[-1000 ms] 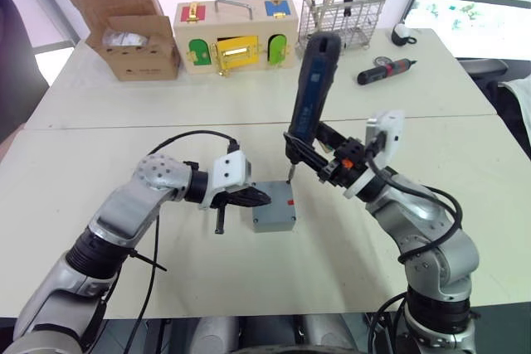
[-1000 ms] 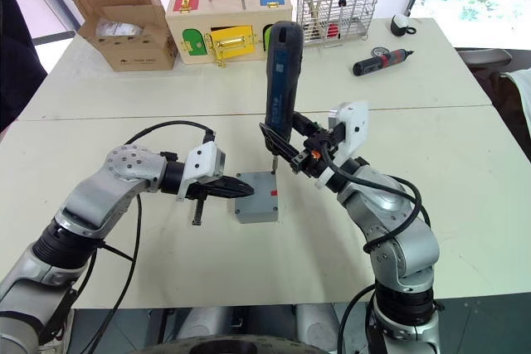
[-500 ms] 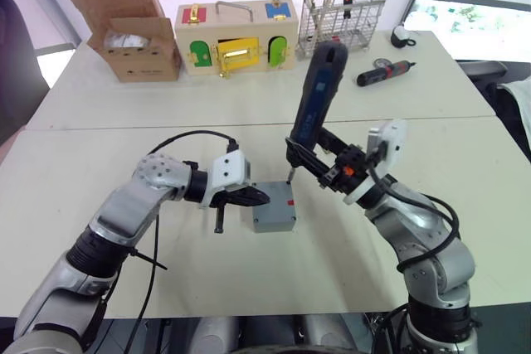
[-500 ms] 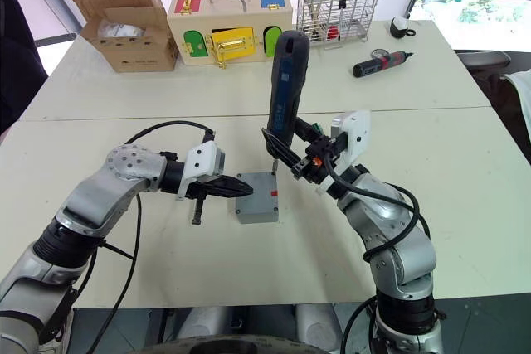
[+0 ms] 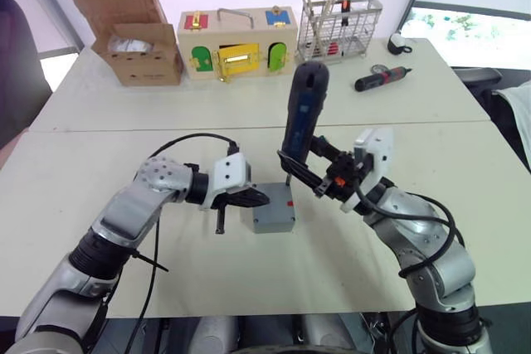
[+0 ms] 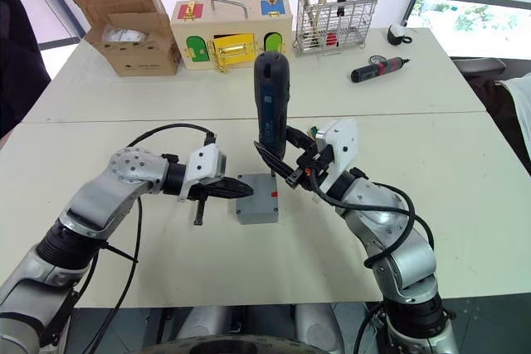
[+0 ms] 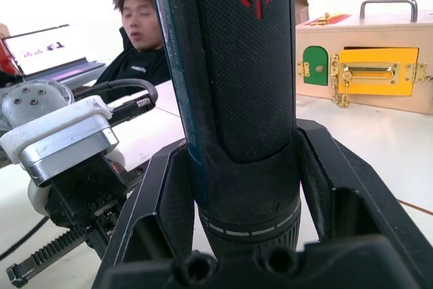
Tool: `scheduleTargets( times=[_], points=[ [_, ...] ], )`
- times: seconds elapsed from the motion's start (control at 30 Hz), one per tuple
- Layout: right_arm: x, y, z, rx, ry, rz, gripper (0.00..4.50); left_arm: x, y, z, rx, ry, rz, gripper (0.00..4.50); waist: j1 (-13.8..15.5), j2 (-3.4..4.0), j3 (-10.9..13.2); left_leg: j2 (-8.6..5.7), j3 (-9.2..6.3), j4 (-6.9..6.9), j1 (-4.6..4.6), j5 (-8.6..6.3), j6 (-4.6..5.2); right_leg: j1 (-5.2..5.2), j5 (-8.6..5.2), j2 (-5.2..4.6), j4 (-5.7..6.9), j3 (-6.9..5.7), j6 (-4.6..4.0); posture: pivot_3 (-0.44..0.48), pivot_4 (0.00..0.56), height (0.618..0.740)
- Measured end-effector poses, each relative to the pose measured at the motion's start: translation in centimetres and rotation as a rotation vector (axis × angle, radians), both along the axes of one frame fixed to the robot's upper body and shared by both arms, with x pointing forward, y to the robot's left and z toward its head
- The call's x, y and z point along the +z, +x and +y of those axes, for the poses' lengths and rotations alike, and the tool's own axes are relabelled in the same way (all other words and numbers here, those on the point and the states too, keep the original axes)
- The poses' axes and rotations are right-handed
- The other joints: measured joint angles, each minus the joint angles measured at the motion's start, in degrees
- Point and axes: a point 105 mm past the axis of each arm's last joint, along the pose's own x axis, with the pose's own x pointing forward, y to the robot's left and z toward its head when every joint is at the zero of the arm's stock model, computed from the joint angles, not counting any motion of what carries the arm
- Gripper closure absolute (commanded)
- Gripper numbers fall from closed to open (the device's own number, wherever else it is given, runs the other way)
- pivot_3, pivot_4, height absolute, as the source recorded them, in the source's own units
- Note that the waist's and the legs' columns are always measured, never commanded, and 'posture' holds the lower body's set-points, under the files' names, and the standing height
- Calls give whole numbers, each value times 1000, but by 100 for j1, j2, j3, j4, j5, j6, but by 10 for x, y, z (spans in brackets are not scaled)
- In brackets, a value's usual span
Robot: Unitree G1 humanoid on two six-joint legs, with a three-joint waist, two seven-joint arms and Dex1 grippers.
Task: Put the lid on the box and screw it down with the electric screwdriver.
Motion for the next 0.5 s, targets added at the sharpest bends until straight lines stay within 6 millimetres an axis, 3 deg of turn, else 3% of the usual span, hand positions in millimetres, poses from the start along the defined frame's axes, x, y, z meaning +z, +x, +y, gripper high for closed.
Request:
scheduleTargets(
  times=[0.2,0.5],
  points=[
    [-6,0,0,-9,-15,8,2591,-6,-1,-2,-2,11,-2,4500,12,-22,-50,5,1,-59,94,-3,5,96,-1,-1,-67,-3,-1,0,150,740],
    [-10,0,-1,-17,-19,13,2591,-7,-1,-2,-5,15,0,4500,18,-31,-87,6,0,-75,102,-4,5,102,-1,-5,-80,-2,-2,0,150,740]
  ],
)
